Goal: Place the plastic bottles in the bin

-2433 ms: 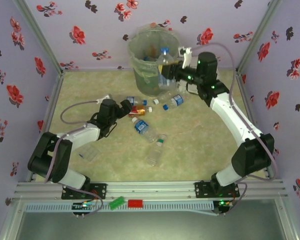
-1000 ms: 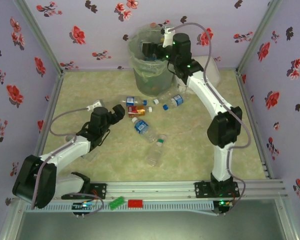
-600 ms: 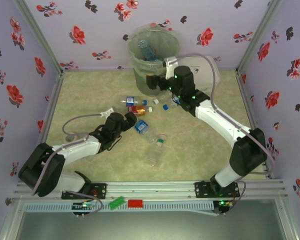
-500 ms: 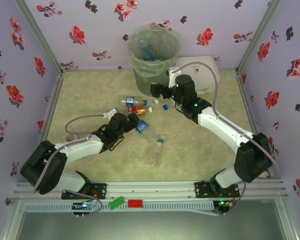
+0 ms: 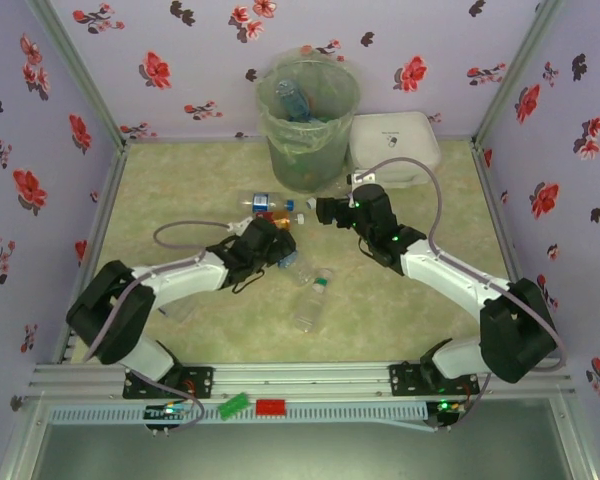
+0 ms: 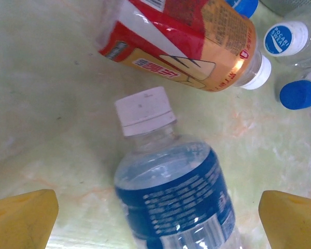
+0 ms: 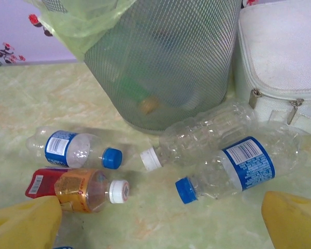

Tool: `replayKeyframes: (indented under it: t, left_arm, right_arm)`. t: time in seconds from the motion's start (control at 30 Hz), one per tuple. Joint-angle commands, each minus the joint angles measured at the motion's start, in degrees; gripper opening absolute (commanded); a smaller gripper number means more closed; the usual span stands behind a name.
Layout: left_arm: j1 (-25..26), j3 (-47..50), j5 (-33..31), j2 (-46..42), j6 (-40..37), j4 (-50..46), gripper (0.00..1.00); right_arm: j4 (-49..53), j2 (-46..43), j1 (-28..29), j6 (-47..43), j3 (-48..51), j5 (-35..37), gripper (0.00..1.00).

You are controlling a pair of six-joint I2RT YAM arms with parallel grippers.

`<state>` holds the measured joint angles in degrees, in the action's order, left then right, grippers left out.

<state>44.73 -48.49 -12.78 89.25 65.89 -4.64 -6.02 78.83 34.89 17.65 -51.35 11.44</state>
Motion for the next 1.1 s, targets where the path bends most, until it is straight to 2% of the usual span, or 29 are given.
replayKeyframes:
  t: [0.0, 0.3, 0.47, 0.63, 1.07]
  left_arm:
    - [0.6, -5.0, 1.6, 3.1, 0.1, -7.7, 1.00]
    - [0.5, -12.2, 1.6, 9.4, -1.1, -17.1, 1.00]
    - [0.3, -14.0, 0.3, 11.5, -2.8, -19.1, 0.97]
    - [0.2, -12.9, -2.8, 11.7, -2.9, -19.3, 0.84]
    - [-1.7, -7.7, -4.6, 8.9, -1.1, -15.9, 0.50]
  right_arm:
    - [-2.2, 1.0, 0.3, 1.0, -1.5, 1.1, 1.00]
    - [-1.5, 0.7, 0.4, 0.7, -0.3, 1.9, 1.00]
    - [-1.3, 0.4, 0.3, 0.3, 0.1, 3.0, 1.00]
    - [-1.4, 0.9, 0.3, 0.2, 0.0, 3.3, 1.00]
    - [-1.5, 2.6, 0.3, 0.8, -0.5, 2.8, 1.00]
